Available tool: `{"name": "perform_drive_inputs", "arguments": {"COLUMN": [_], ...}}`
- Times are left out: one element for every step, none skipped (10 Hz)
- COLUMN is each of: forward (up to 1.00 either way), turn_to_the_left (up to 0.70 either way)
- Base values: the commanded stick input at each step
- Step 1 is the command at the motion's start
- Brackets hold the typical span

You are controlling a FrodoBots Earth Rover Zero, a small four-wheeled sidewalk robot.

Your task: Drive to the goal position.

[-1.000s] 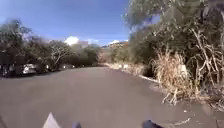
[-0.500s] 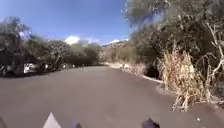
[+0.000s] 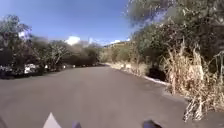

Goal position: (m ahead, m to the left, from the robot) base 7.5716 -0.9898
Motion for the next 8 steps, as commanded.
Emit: {"name": "perform_drive_inputs", "arguments": {"forward": [0.50, 0.50, 0.50, 0.50, 0.50, 0.50, 0.50, 0.50], "turn_to_the_left": [-0.50, 0.00, 0.00, 0.00, -0.15, -0.36, -0.49, -0.48]}}
